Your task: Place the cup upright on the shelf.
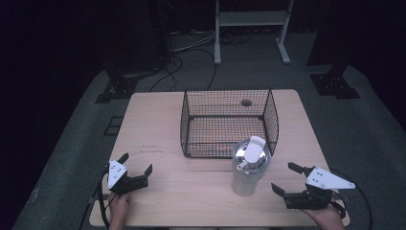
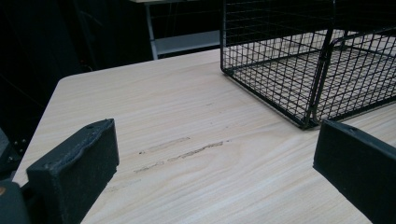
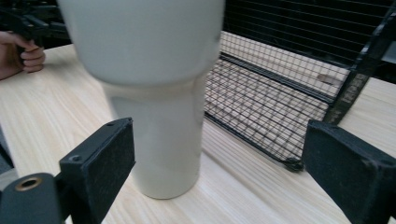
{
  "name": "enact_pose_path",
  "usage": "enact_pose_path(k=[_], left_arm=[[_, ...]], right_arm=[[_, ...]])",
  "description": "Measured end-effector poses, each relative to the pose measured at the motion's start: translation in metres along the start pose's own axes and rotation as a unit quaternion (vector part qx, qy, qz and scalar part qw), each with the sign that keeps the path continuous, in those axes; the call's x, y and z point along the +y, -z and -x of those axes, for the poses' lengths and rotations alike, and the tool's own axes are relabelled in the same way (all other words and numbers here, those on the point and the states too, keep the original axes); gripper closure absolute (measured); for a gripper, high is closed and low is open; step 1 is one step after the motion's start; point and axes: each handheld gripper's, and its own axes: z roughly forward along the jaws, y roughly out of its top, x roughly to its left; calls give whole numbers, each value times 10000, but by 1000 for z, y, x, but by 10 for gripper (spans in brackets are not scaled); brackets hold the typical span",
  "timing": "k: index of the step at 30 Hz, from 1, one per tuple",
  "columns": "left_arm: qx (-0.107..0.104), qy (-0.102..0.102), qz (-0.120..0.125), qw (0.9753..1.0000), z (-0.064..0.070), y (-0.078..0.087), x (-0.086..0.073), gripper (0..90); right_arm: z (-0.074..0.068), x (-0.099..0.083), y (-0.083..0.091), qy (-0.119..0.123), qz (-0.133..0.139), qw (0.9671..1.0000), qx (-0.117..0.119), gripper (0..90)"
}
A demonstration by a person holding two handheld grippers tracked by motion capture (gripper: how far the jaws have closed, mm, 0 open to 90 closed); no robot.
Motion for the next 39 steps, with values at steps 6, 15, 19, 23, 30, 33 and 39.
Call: enact_pose_path(k=[6,15,19,23,30,33,39], left_arm=[[0,4,4,10000,0,0,0,0],[-4,6,12,10000,0,0,0,0],[-6,15,15,10000,-1,0,0,0],[-13,9,18,10000,-1,0,0,0],[-13,10,19,10000,-1,0,0,0],[-17,12,18,10000,-1,0,0,0],[-18,20,22,10000,-1,0,0,0]], right_arm=[[-7,2,-5,30,-31,9999,151,91],[-19,3,-21,135,-171,9988,434,91],[-22,3,-25,146,-193,9984,503,90],[-25,2,-35,163,-234,9981,549,89],[-29,-1,-46,110,-215,9980,592,90],[-31,-2,-53,113,-190,9980,587,89],[-33,-3,-64,57,-150,9986,513,79]])
